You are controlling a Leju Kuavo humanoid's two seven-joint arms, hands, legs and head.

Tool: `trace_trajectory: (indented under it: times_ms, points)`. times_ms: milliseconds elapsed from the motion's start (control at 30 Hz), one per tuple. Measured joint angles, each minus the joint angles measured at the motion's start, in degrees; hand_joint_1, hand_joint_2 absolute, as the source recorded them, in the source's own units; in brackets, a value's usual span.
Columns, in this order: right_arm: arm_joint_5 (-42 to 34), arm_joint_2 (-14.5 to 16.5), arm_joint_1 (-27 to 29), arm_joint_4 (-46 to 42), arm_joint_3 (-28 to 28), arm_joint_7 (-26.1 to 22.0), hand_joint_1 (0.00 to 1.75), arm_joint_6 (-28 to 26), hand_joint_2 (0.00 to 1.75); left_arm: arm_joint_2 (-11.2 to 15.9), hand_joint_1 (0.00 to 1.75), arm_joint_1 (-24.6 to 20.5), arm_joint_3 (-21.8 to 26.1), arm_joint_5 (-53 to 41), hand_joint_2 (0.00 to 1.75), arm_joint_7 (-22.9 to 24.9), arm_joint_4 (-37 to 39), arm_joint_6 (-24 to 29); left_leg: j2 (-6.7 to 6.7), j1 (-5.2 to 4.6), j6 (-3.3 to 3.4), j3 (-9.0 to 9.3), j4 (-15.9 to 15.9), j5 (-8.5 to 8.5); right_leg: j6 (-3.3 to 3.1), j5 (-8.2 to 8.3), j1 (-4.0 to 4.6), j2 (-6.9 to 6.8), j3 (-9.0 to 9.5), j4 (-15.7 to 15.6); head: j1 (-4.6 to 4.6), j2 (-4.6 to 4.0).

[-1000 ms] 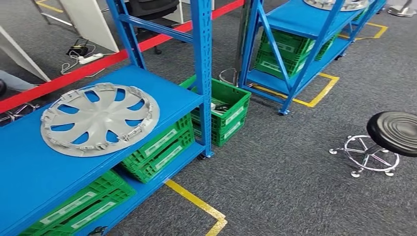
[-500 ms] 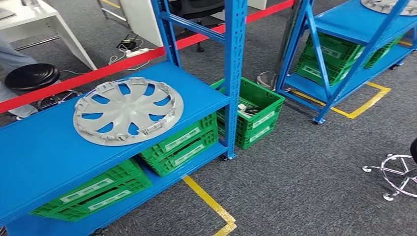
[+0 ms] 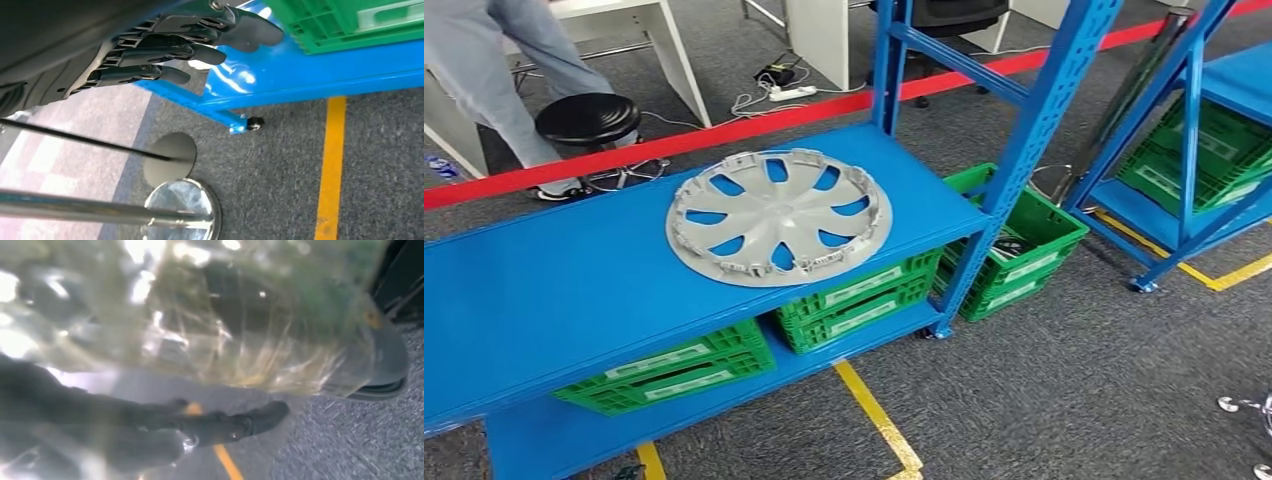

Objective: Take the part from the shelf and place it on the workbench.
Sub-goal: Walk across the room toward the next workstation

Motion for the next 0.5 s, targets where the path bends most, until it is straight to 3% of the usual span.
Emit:
trace_trajectory:
  times_ms: [33,67,100,167,233,300,333,400,467,500]
  points:
    - [0.0,0.0,0.1,0.0,0.1,0.0,0.0,0.0,0.0,0.0,0.0,0.0,0.0,0.0,0.0,0.0,0.0,0.0,-0.77,0.02,-0.01,0.08,0.0,-0.06,0.09,0.13,-0.04,0.08,-1.35,1.7,0.02,0.0]
    - [0.0,0.0,0.1,0.0,0.2,0.0,0.0,0.0,0.0,-0.1,0.0,0.1,0.0,0.1,0.0,0.0,0.0,0.0,-1.59,0.06,-0.1,0.24,0.0,-0.14,0.18,1.54,-0.11,0.14,-1.64,1.1,0.02,0.0]
    - [0.0,0.0,0.1,0.0,0.2,0.0,0.0,0.0,0.0,-0.1,0.0,0.1,0.0,0.1,0.0,0.0,0.0,0.0,-2.42,0.12,-0.26,0.45,0.1,-0.25,0.22,3.9,-0.23,0.37,-0.84,-1.6,0.04,0.0]
    - [0.0,0.0,0.2,0.0,0.3,0.0,0.0,0.0,0.0,-0.1,0.0,0.1,0.0,0.2,0.0,0.0,0.0,0.0,-3.96,0.15,-0.79,0.73,0.3,-0.6,0.27,8.18,-0.63,2.53,2.09,-9.2,0.14,0.0]
    - [0.0,0.0,0.3,0.0,0.3,-0.3,0.0,0.0,0.0,-0.1,0.0,0.0,0.0,0.3,0.0,0.0,0.0,0.0,-5.27,0.13,-1.43,0.47,0.6,-0.73,0.01,9.26,-0.87,4.49,3.89,-13.0,0.21,0.0]
    - [0.0,0.0,0.2,0.0,0.3,-0.6,0.0,0.0,0.0,0.0,0.0,0.1,-0.1,0.5,0.0,0.0,0.0,0.1,-6.51,0.35,-2.08,0.07,0.7,-0.56,-0.61,9.08,-0.74,4.02,4.31,-13.2,0.19,0.0]
    - [0.0,0.0,0.2,0.0,0.4,-0.6,0.0,0.0,0.0,0.0,0.0,0.2,-0.1,0.6,0.0,0.0,0.0,0.1,-6.38,0.43,-2.39,-0.04,0.8,-0.68,-0.93,9.14,-0.72,3.39,4.44,-13.4,0.2,-0.01]
    - [0.0,0.0,0.2,0.0,0.4,-0.5,0.0,0.0,0.0,0.1,0.0,0.1,-0.1,0.8,0.0,-0.1,0.0,0.1,-3.99,0.39,-3.02,-1.33,3.5,-2.39,-1.61,9.16,-0.82,1.9,4.77,-13.7,-0.18,-0.01]
    - [0.0,0.0,0.4,0.0,0.6,-0.5,0.0,-0.1,0.0,0.1,0.0,-0.2,-0.1,1.3,0.0,-0.2,0.0,0.1,-0.98,0.48,-3.56,-4.58,10.0,-5.61,-2.13,8.89,-0.72,0.16,5.02,-13.7,-0.57,0.0]
    - [0.0,0.0,0.5,0.0,0.7,-0.5,0.0,-0.1,0.0,0.0,0.0,-0.2,-0.1,1.6,0.0,-0.4,0.0,0.0,-0.37,0.6,-3.72,-6.32,13.4,-6.85,-2.28,8.73,-0.65,-0.72,5.12,-13.7,-0.61,0.0]
